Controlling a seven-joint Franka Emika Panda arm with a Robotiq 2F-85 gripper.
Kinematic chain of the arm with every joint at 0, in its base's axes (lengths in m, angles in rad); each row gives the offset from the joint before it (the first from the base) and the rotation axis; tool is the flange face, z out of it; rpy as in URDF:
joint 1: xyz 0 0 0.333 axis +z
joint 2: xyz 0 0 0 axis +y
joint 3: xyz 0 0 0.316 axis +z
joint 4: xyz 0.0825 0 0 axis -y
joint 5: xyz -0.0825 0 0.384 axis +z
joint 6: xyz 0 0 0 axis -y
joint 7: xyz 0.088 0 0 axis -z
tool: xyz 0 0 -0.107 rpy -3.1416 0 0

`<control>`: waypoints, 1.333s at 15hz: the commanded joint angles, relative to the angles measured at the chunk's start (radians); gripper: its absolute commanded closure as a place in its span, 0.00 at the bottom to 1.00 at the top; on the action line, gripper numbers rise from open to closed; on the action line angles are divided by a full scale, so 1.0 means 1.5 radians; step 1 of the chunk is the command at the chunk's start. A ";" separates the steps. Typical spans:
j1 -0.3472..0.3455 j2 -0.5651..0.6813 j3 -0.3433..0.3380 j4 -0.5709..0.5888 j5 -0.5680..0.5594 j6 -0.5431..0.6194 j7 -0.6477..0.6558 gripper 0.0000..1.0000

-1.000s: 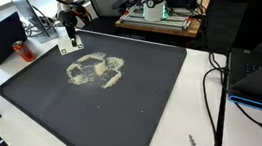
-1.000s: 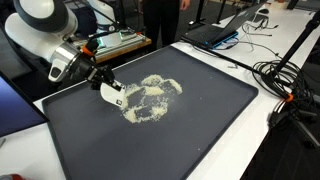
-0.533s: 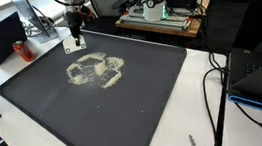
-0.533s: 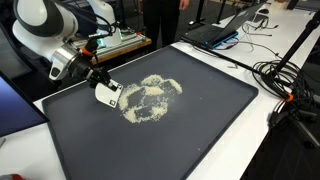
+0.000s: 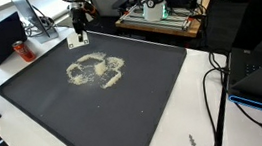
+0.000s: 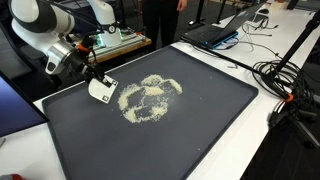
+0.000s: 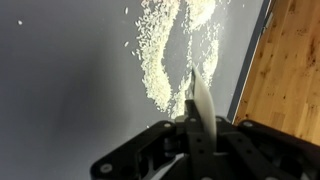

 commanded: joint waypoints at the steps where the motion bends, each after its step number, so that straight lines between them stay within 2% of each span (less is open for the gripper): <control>1: 0.034 -0.091 -0.028 -0.057 -0.001 0.033 -0.008 0.99; 6: 0.080 -0.190 -0.023 -0.087 -0.025 0.161 0.014 0.99; 9: 0.115 -0.242 -0.003 -0.095 -0.079 0.259 0.036 0.99; 11: 0.137 -0.273 0.018 -0.104 -0.149 0.317 0.055 0.99; 14: 0.165 -0.315 0.048 -0.125 -0.272 0.358 0.081 0.99; 20: 0.173 -0.391 0.107 -0.180 -0.525 0.347 0.122 0.99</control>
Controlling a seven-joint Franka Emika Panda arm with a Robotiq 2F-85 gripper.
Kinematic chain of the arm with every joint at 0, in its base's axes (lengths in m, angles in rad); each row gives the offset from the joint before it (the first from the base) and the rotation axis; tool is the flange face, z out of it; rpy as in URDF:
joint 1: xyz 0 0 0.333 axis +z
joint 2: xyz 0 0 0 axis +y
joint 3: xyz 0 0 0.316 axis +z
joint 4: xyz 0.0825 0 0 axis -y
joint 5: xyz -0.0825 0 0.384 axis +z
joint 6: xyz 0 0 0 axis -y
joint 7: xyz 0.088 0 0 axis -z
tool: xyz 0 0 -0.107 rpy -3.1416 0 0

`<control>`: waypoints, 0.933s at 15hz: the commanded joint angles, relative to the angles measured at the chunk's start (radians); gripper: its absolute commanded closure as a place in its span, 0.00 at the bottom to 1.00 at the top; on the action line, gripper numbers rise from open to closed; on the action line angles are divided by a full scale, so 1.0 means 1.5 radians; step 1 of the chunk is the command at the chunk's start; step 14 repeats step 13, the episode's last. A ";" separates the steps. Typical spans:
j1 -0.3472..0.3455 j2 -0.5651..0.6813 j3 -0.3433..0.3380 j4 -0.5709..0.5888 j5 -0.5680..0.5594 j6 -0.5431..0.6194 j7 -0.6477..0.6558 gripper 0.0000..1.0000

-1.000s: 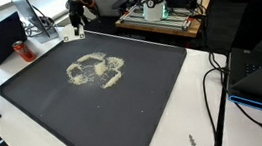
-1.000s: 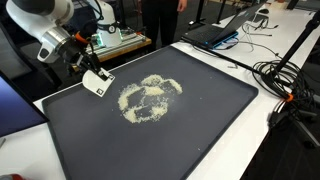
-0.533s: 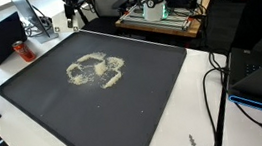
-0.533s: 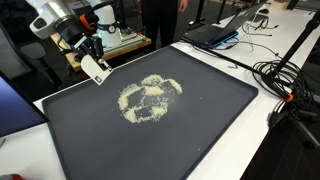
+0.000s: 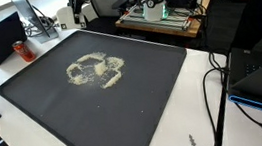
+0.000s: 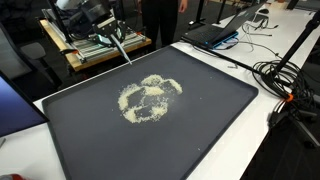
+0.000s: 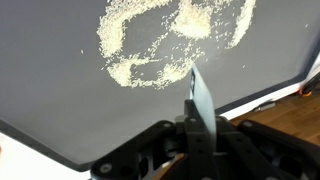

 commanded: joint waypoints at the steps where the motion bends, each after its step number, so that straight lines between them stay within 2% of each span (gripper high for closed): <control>1: -0.004 -0.075 0.033 -0.058 -0.144 -0.009 0.025 0.99; 5: -0.019 -0.146 0.069 -0.087 -0.299 -0.053 0.025 0.99; 6: 0.022 -0.168 0.030 -0.091 -0.351 -0.072 0.033 0.99; 9: 0.042 -0.227 0.021 -0.077 -0.449 -0.181 0.020 0.99; 12: 0.076 -0.266 0.007 -0.038 -0.479 -0.314 0.008 0.99; 14: 0.088 -0.272 0.002 -0.028 -0.479 -0.338 -0.002 0.99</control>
